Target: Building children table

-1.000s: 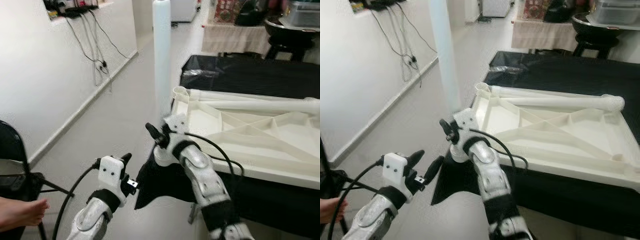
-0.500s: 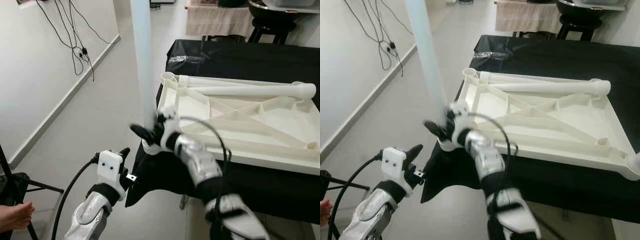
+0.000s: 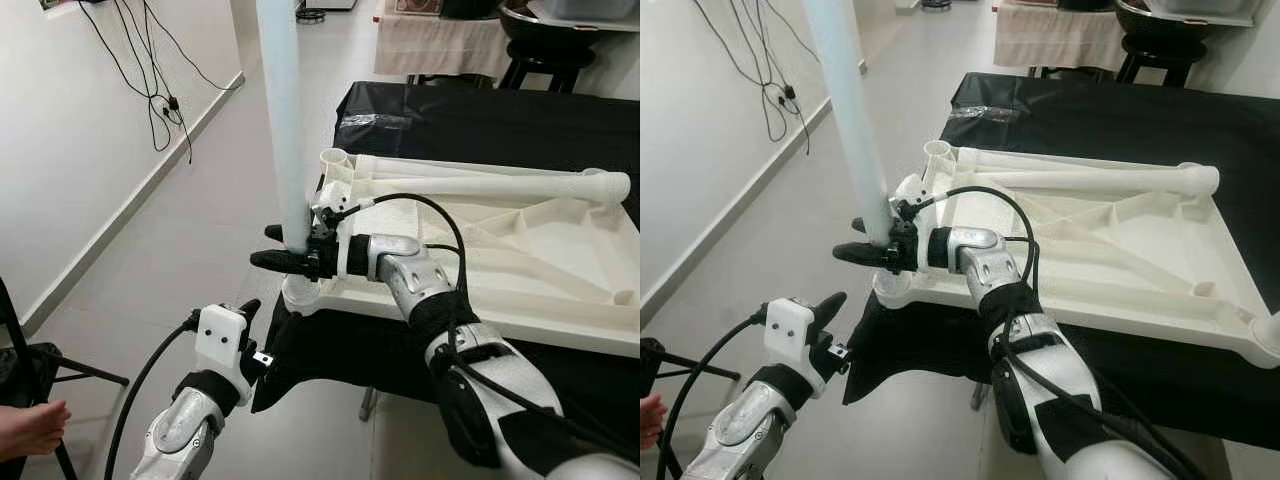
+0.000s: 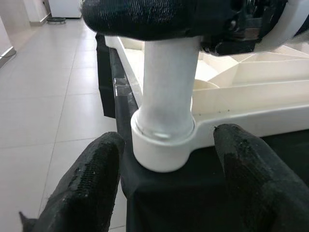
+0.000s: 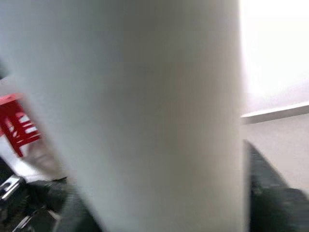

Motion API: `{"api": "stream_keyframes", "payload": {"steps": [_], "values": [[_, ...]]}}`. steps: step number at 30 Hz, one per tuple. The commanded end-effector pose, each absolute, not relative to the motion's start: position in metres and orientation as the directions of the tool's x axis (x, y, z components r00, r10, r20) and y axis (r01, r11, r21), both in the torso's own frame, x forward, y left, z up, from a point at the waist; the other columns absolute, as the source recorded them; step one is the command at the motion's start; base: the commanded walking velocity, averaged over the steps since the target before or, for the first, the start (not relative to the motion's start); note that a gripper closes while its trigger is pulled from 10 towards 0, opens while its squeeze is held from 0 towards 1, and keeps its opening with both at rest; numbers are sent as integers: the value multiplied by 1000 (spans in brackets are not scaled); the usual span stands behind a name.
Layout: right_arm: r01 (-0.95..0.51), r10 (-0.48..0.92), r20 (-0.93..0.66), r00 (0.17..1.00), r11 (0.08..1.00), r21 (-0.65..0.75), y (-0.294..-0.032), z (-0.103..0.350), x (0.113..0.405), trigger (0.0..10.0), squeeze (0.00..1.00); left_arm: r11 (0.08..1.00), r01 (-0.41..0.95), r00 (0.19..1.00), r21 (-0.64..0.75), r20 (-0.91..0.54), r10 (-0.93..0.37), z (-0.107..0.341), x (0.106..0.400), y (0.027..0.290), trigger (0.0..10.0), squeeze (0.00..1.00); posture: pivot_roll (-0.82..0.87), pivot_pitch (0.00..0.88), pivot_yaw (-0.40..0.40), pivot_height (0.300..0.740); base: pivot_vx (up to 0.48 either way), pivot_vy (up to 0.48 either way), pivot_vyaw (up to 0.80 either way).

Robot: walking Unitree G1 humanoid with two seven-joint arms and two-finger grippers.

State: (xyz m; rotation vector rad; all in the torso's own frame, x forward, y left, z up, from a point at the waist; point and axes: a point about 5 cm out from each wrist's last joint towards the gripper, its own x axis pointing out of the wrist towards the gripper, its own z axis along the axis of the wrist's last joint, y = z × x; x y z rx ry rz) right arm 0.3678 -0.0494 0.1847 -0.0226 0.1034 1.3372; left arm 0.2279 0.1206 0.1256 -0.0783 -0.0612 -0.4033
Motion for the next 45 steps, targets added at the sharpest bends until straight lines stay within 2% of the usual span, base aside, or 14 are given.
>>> {"api": "stream_keyframes", "payload": {"steps": [1,12,13,14,19,26,27,29,30,31,37,39,40,45], "values": [[-980,979,-104,175,183,77,-42,179,364,0,0,919,388,922,-74,54,-384,120,226,120,10000,0,21,67,2,740,0,0,0],[-904,896,-123,426,428,-17,-65,162,371,0,0,921,383,923,-77,64,-379,123,224,119,10000,0,17,84,-6,740,0,0,0],[-651,649,-78,756,759,8,-66,153,376,0,0,921,381,924,-76,65,-377,123,223,120,10000,0,2,93,-12,740,0,0,0],[-370,372,-74,925,928,44,-75,147,375,0,0,922,380,924,-76,66,-376,124,223,121,10000,0,2,93,-12,740,0,0,0],[-454,456,-111,883,890,37,-39,123,318,0,0,920,386,922,-73,60,-382,124,225,122,10000,0,-22,93,20,740,0,0,0],[-421,419,-83,904,907,-11,-29,137,340,392,0,924,377,926,-59,59,-374,124,227,122,10000,0,6,88,3,740,0,0,0],[-431,428,-88,899,902,-11,-28,137,340,10000,0,927,371,928,-62,62,-368,124,227,123,10000,0,8,86,3,740,0,0,0],[-434,431,-98,897,901,-8,-28,140,336,10000,0,928,367,930,-65,66,-363,125,227,125,10000,0,8,86,3,740,0,0,0],[-440,436,-101,894,898,-20,-29,141,335,10000,176,928,368,929,-65,66,-364,125,227,125,10000,0,8,86,3,740,0,0,0],[-468,465,-96,880,884,-11,-28,143,337,10000,1000,926,371,928,-64,63,-367,124,227,124,10000,0,11,81,5,740,0,0,0],[-664,664,2,748,747,36,-24,164,348,10000,1000,925,374,927,-67,61,-371,123,228,124,10000,0,13,75,2,740,0,0,0],[-828,825,70,561,555,81,-22,178,348,10000,1000,925,374,927,-68,61,-371,123,229,123,10000,0,12,73,1,740,0,0,0],[-890,887,69,456,454,41,-24,182,349,10000,0,925,374,927,-69,61,-371,122,229,123,10000,0,12,70,-1,740,0,0,0],[-944,944,23,329,330,-26,-30,184,349,10000,0,925,374,927,-70,61,-371,122,230,123,10000,0,14,70,-3,740,0,0,0]]}}
